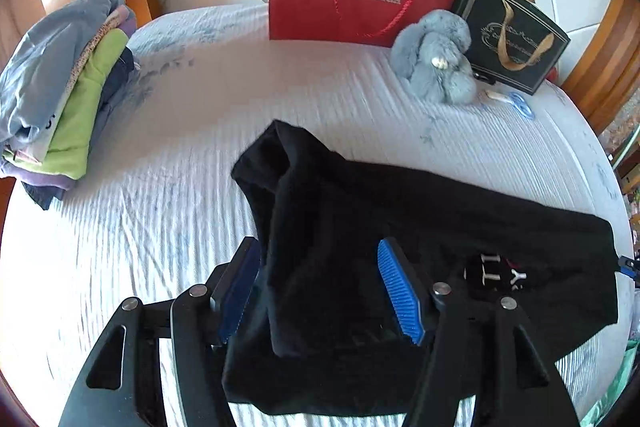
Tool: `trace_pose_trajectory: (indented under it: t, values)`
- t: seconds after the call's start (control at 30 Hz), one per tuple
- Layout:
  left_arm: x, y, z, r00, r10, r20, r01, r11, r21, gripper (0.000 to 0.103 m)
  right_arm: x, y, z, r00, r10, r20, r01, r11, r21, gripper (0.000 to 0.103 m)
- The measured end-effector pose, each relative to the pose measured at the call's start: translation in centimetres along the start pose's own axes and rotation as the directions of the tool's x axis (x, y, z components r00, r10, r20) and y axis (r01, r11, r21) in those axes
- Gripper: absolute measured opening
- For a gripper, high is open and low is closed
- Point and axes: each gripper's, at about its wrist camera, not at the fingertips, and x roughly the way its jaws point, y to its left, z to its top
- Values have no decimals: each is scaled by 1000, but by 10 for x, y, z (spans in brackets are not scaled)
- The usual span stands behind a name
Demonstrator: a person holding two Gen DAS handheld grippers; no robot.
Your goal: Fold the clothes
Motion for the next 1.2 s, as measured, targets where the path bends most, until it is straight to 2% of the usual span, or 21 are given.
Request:
trace_pose_trajectory:
  t: [0.1,0.13,0.2,0.23,0.27,0.33,0.37,0.4,0.43,0.5,0.53,0.57,0.63,0.67,0.77,0.8,0.83,0.9,0.97,1.07,1.2]
  values:
    - [11,-19,-16,999,-20,-34,21,998,54,62,14,10,-4,1000,-13,-23,12,1000,-12,59]
    - [16,-25,-19,999,-20,-42,22,998,67,61,15,15,-5,1000,-24,-15,24,999,-33,47]
    - [26,-34,-24,998,5,-69,1,996,91,30,13,23,-6,998,-60,-4,60,995,-83,16]
    - [34,-37,-28,994,44,-99,-34,994,101,0,11,23,-6,996,-86,-2,85,991,-99,16]
    - [41,-36,-32,990,68,-127,-56,994,96,1,9,23,-6,994,-111,1,110,987,-114,16]
    - [40,-33,-35,992,62,-106,-54,995,78,4,6,15,-5,987,-160,8,160,982,-96,17]
    - [40,-32,-36,993,60,-106,-52,996,73,4,4,9,-4,984,-175,14,176,981,-77,24]
    - [39,-31,-36,993,58,-106,-51,996,68,4,-1,6,-6,985,-169,28,171,982,-75,48]
    - [39,-31,-36,993,53,-104,-46,997,66,4,-8,4,-8,987,-155,46,158,984,-80,59]
    - [34,-35,-38,994,61,-91,-54,996,70,10,-23,1,-12,989,-126,81,133,987,-92,58]
    - [30,-39,-40,994,70,-81,-64,995,72,20,-30,-1,-14,989,-111,98,121,988,-97,58]
    - [24,-45,-43,995,80,-65,-76,994,73,39,-37,-3,-16,989,-97,116,109,989,-104,58]
    - [11,-62,-50,995,91,-29,-89,994,66,68,-48,4,-19,987,-82,137,108,975,-195,58]
    - [4,-71,-54,996,84,-14,-84,995,56,73,-51,7,-18,987,-78,144,111,964,-241,58]
    - [-12,-106,-70,998,63,2,-63,998,0,74,-55,10,-11,987,-41,158,93,937,-337,58]
    - [-15,-120,-76,998,57,5,-57,998,-22,74,-54,10,-7,988,-16,152,71,929,-364,62]
    - [-19,-134,-83,999,51,7,-51,998,-43,75,-52,10,-2,990,10,142,47,918,-394,72]
    - [-22,-168,-97,998,52,19,-51,996,-75,75,-43,9,9,992,42,122,21,880,-475,82]
    - [-21,-207,-114,997,68,28,-65,991,-114,75,-33,7,19,993,67,97,0,825,-565,82]
    - [-14,-272,-139,994,104,20,-98,977,-190,75,-19,-3,32,989,140,40,-71,707,-703,82]
    - [-12,-348,-169,989,149,-24,-148,932,-330,75,-8,-19,45,979,198,-49,-154,559,-815,82]
